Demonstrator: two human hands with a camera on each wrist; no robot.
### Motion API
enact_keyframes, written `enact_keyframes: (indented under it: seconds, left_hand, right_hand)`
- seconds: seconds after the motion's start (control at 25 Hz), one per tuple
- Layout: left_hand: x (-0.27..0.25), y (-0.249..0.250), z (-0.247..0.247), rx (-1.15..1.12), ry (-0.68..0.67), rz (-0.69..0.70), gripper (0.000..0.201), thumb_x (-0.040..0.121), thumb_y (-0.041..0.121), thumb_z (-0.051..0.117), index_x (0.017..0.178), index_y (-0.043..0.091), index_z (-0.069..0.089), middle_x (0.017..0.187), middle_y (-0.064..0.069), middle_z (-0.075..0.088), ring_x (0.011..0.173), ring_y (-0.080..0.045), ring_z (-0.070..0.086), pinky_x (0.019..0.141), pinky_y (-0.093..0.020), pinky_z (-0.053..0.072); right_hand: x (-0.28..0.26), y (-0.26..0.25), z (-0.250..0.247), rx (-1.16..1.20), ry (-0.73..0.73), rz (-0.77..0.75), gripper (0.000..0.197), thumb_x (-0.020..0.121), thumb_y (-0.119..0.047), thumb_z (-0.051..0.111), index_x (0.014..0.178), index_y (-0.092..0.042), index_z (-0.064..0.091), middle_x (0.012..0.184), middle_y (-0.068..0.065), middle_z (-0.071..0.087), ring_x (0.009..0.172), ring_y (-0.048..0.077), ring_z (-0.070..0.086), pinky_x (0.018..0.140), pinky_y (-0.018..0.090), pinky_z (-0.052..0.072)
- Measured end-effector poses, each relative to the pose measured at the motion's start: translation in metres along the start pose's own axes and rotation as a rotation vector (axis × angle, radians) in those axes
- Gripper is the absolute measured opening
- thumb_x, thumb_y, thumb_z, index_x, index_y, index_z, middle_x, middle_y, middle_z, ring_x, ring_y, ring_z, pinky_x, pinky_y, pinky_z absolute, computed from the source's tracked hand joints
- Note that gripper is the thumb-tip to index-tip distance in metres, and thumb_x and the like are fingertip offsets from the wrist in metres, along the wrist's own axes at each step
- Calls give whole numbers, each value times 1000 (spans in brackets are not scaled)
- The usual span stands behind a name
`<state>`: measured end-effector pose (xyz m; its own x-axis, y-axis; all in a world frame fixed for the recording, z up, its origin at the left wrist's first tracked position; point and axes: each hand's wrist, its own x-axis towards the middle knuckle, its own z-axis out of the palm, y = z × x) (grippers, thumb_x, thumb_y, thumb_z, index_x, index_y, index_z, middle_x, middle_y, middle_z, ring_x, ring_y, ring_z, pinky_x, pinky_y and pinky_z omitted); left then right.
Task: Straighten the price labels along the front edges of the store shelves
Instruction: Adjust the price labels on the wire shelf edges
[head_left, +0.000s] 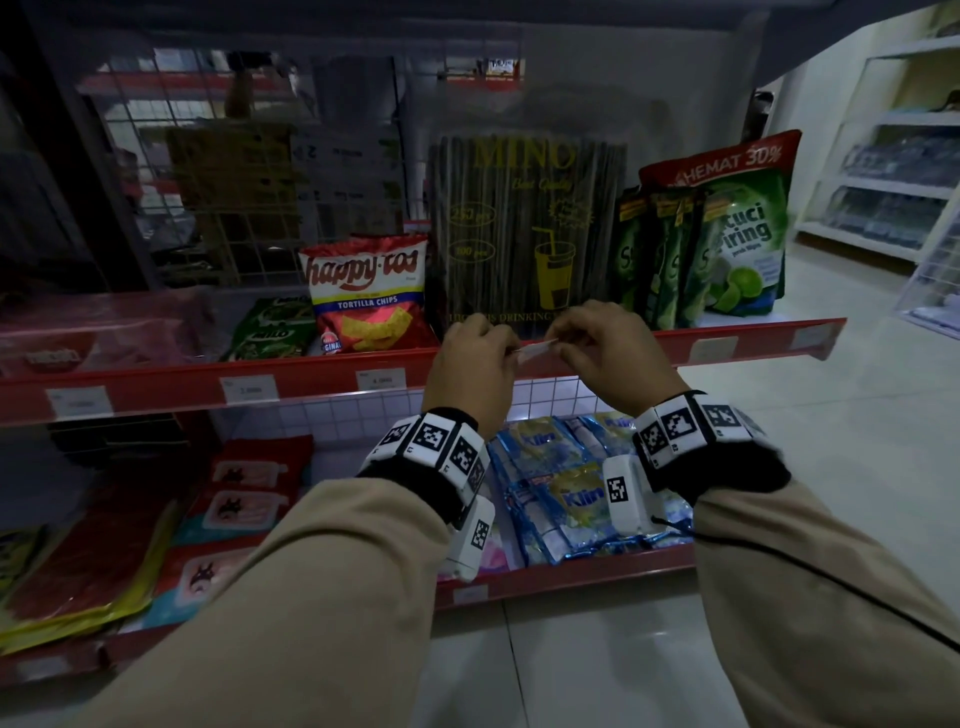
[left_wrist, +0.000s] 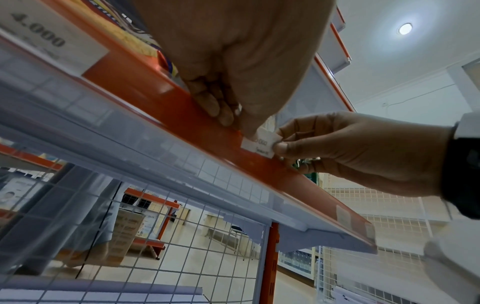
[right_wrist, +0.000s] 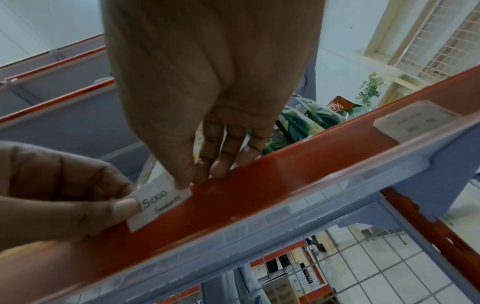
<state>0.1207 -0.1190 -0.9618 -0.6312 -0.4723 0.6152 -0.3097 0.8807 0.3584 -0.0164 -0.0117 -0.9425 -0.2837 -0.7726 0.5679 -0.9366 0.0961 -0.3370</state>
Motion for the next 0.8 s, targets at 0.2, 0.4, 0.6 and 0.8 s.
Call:
enact_keyframes:
  seconds: [0.2, 0.4, 0.6, 0.8]
  left_hand:
    - [-1, 0, -3, 59, -24, 32, 18, 93, 19, 54, 104, 9, 65, 100, -9, 58, 99, -27, 47, 79, -38, 43]
    - [-2, -2, -9, 33, -38, 56, 14, 91, 15, 57, 102, 13, 65, 98, -5, 63, 96, -25, 49, 79, -38, 42]
    - [0, 1, -9, 84, -68, 66, 17, 92, 14, 53, 104, 12, 65, 100, -7, 63, 96, -27, 49, 79, -39, 43]
    - [1, 1, -9, 52, -22, 40, 15, 91, 15, 58, 100, 7, 66, 103, -9, 48, 87, -24, 50, 72, -36, 47]
  right_hand:
    - [0, 2, -4, -155, -121, -30, 18, 87, -24, 64, 103, -15, 67, 95, 2, 55, 96, 23, 48, 77, 30, 36]
    - [4, 1, -4, -237, -175, -20, 21, 90, -29, 60, 106, -17, 66, 93, -4, 42, 97, 23, 46, 75, 28, 33]
    - [5, -2, -6, -245, -192, -4, 19, 91, -29, 59, 107, -20, 64, 98, 1, 50, 98, 23, 47, 76, 31, 38]
    - [6, -5, -7, -264, -216, 12, 19, 92, -29, 58, 107, -20, 64, 95, -1, 45, 100, 24, 47, 77, 31, 38]
